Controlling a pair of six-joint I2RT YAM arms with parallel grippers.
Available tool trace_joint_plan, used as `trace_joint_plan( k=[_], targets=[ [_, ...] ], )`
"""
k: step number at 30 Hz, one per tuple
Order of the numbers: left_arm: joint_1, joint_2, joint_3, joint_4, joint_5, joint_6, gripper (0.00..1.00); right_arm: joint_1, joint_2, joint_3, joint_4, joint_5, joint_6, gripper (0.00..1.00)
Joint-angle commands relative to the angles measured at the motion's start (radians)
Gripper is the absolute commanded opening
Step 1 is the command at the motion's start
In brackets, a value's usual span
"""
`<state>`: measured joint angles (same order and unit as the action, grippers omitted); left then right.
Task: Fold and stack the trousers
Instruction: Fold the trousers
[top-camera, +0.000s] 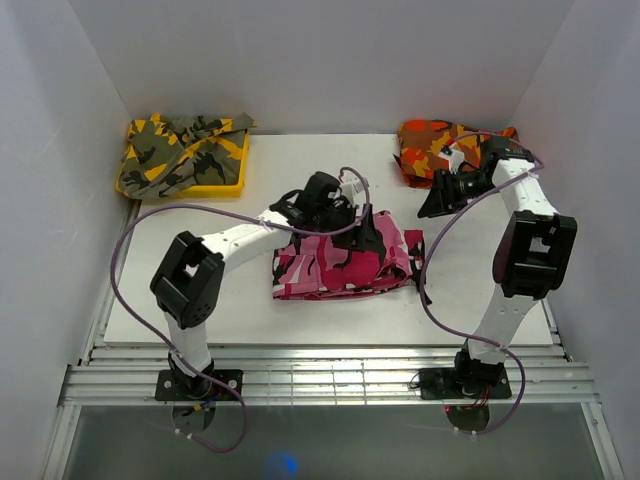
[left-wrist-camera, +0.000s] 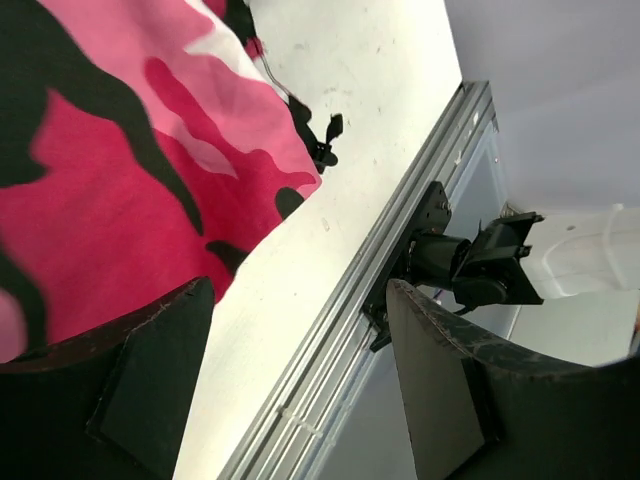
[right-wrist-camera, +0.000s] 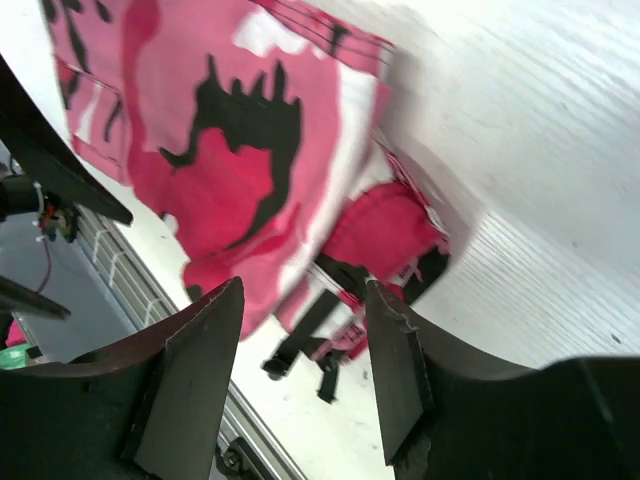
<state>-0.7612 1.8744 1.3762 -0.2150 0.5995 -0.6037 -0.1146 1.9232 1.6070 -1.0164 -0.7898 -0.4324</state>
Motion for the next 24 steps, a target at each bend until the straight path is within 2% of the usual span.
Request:
trace_joint_plan(
  k=[1, 6, 12, 17, 24],
  targets=[
    [0.095, -0.113, -0.023, -0.052, 0.043, 0.091, 0.80, 0.062, 0.012, 0.047, -0.054, -0.048, 0.085, 0.58],
    [0.271, -0.201, -0.065, -0.150, 0.066, 0.222, 0.85, 0.147, 0.069, 0.030, -0.008, 0.064, 0.144, 0.57],
    [0.408, -0.268, -0.095, -0.210, 0.077, 0.286, 0.87, 0.210, 0.115, 0.021, 0.084, 0.168, 0.219, 0.59],
    [0.464, -0.302, -0.118, -0.205, 0.089, 0.269, 0.88, 0.243, 0.155, 0.036, 0.116, 0.253, 0.253, 0.59],
    [0.476, -0.297, -0.143, -0.193, 0.091, 0.251, 0.87, 0.253, 0.142, 0.045, 0.134, 0.354, 0.277, 0.57]
  ],
)
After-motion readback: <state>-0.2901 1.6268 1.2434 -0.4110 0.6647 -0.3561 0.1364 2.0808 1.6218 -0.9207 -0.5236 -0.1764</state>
